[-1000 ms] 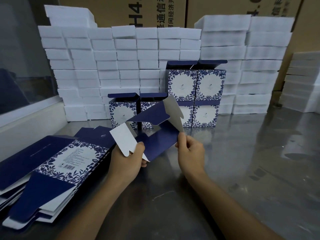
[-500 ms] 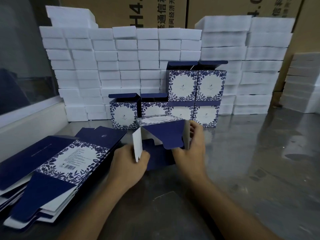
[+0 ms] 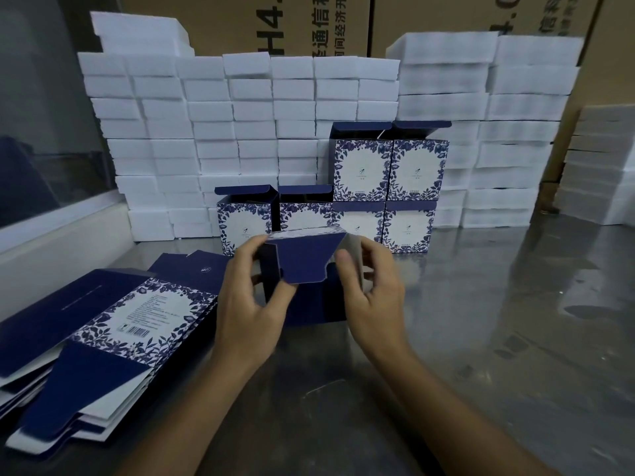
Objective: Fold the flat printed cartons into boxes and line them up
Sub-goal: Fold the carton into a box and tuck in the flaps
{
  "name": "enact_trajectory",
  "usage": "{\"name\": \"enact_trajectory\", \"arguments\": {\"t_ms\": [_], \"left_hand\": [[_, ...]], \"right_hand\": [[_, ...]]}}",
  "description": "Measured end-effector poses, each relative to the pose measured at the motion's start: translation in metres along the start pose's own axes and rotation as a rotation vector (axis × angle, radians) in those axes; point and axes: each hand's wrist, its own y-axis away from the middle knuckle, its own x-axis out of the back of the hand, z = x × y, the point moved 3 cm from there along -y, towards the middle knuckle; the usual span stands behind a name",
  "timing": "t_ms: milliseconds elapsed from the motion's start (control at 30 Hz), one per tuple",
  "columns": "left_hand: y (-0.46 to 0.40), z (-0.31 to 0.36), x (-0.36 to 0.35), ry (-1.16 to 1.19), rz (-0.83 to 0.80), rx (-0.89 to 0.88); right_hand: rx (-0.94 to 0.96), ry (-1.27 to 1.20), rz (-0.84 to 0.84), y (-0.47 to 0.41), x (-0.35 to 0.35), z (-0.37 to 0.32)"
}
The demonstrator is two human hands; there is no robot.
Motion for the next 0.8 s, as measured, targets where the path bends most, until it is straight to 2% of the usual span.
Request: {"name": "enact_trajectory", "arguments": {"t_ms": [133,233,400,567,800], "left_hand": [[-0.007,-0.005,0.007,0.093,0.149,0.128],[-0.009,-0.007,0.010,0.122,0.207,0.180],[-0.007,-0.009,0.005,0.066,0.207,0.128],[-0.005,-0.013,0.004,-0.017,0.149,0.109],[-0.004,-0.010,0.003,-0.090,0.134,0.046]], "right_hand": [[0.083,-0.013,-0.096,0.004,-0.006,-0.004],[0.068,0.020,-0.104,0.004,-0.010,-0.007],[0.042,0.102,-0.041,0.001,-0.007,-0.002],[0.097,0.193,0.061,-0.001,-0.001,0.000],[0.052,0.181,0.064,-0.004,0.000,0.012]]}}
